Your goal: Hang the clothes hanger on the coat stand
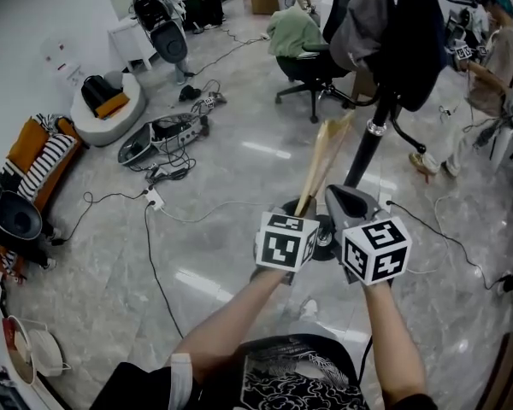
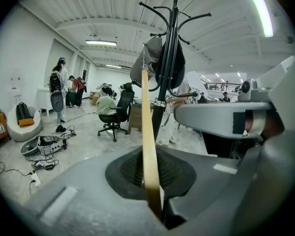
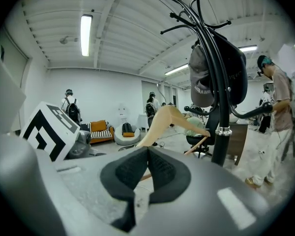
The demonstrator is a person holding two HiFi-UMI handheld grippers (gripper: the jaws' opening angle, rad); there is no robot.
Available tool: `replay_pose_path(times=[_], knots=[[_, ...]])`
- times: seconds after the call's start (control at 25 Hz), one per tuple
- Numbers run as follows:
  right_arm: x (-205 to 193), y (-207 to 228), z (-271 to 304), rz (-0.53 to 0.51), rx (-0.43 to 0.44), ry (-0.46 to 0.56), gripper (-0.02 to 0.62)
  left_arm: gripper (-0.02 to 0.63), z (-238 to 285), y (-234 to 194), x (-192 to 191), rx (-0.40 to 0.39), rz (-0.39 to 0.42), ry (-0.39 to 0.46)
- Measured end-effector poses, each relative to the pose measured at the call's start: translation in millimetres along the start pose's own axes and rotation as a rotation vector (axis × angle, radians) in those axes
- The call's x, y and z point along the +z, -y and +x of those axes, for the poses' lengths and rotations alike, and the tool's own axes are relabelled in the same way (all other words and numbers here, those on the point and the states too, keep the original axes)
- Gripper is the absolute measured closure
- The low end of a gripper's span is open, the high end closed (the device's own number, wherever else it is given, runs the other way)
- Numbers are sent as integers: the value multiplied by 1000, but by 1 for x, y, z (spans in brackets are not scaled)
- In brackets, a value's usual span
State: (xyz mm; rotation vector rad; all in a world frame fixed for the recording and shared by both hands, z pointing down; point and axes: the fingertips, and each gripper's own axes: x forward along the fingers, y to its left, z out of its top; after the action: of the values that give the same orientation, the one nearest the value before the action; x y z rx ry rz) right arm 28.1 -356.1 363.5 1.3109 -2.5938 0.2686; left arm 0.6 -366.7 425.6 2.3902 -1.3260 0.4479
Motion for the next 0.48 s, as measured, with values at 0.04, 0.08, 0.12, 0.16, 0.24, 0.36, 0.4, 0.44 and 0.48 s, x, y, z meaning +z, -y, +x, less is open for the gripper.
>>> replay_pose_path(times=[0.04, 0.08, 0.12, 0.16, 0.24, 0.36, 0.4, 0.44, 0.48], knots=[[0, 5, 3, 0, 6, -1, 595, 595, 6, 0, 2, 3, 0, -3], [0, 10, 6, 0, 11, -3, 595, 595, 11, 0, 3, 6, 0, -5], [1, 13, 9, 0, 15, -3, 595, 595, 16, -1, 4, 9, 1, -8], [1, 16, 11, 0, 18, -4, 595, 595, 20, -2, 4, 12, 0, -11], [1, 24, 17, -1, 23, -4, 595, 595, 29, -4, 6, 18, -2, -17], [3, 37, 23, 0, 26, -5, 595, 595, 44, -5, 8, 21, -2, -26], [3, 41, 25, 0, 26, -5, 595, 595, 48, -5, 9, 21, -3, -28], [3, 44, 26, 0, 25, -5, 595, 595, 53, -4, 9, 21, -2, -31], [3, 48, 27, 1, 24, -7, 595, 595, 57, -3, 9, 20, -2, -34]])
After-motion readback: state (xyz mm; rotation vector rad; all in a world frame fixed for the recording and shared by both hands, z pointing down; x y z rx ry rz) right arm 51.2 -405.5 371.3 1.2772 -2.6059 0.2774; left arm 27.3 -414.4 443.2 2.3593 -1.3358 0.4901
